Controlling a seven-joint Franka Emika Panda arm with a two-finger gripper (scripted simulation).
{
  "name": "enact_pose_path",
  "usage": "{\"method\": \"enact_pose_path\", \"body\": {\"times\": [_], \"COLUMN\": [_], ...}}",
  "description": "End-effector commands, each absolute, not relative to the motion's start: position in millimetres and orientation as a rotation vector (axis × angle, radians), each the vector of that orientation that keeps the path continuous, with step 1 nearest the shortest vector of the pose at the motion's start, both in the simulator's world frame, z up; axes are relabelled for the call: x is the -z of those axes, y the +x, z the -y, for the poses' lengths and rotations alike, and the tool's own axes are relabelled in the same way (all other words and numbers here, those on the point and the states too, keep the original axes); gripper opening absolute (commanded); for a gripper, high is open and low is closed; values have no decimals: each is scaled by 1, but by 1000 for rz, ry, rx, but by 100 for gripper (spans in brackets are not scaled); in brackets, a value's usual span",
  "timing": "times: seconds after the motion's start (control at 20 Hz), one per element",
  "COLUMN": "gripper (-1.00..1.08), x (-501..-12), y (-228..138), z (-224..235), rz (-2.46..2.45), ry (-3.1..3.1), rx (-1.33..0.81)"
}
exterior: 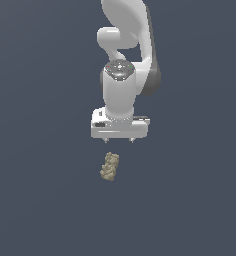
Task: Pick up the object and move it to a goal position.
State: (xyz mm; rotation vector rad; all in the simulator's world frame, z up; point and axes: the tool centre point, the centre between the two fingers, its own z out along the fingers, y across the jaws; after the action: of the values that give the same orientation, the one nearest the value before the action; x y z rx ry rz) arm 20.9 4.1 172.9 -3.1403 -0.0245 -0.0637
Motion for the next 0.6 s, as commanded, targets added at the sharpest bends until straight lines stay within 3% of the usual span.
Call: {"method": "enact_pose_path", "body": {"times": [0.0, 0.55], "gripper": [100, 100], "x": [-169, -132], "y": [26, 62], "z": [-1, 23], "rz": [-12, -297], "ry": [-3140, -3126], "rx": [58, 18]}}
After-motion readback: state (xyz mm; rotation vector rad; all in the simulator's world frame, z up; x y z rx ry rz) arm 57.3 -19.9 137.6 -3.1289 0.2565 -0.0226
